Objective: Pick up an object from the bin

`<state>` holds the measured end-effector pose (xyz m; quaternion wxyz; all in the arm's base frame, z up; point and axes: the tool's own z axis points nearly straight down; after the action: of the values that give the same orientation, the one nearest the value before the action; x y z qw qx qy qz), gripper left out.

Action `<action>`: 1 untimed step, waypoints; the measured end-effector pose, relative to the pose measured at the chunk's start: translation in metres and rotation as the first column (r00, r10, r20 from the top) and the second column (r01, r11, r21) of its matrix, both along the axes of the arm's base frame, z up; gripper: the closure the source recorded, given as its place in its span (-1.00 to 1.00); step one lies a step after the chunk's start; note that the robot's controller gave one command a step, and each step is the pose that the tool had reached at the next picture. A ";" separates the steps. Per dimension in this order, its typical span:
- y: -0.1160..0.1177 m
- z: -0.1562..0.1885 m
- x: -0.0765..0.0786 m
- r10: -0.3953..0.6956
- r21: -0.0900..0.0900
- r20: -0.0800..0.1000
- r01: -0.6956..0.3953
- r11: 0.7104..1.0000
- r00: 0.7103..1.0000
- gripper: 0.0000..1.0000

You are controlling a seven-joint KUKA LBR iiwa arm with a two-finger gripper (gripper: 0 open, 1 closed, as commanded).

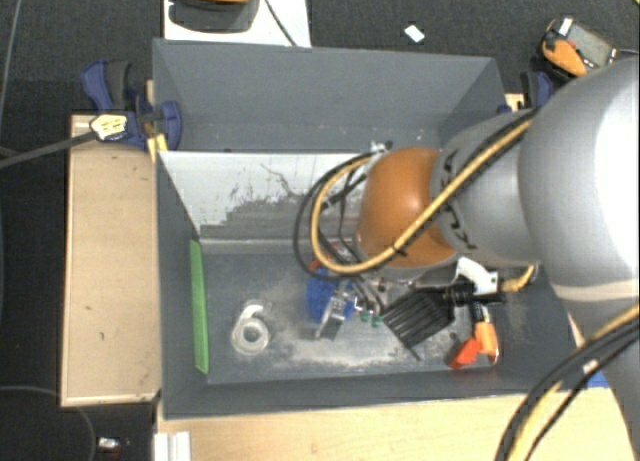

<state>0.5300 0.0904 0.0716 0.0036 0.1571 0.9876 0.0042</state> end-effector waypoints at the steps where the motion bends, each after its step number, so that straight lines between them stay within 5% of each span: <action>1: 0.001 0.000 0.000 -0.080 -0.002 0.001 0.080 0.997 0.997 -1.00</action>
Offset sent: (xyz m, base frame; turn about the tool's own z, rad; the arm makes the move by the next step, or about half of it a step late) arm 0.0004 0.0000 0.0001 0.1238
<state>0.5300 0.0909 0.0720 0.0045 0.1967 0.9805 0.0032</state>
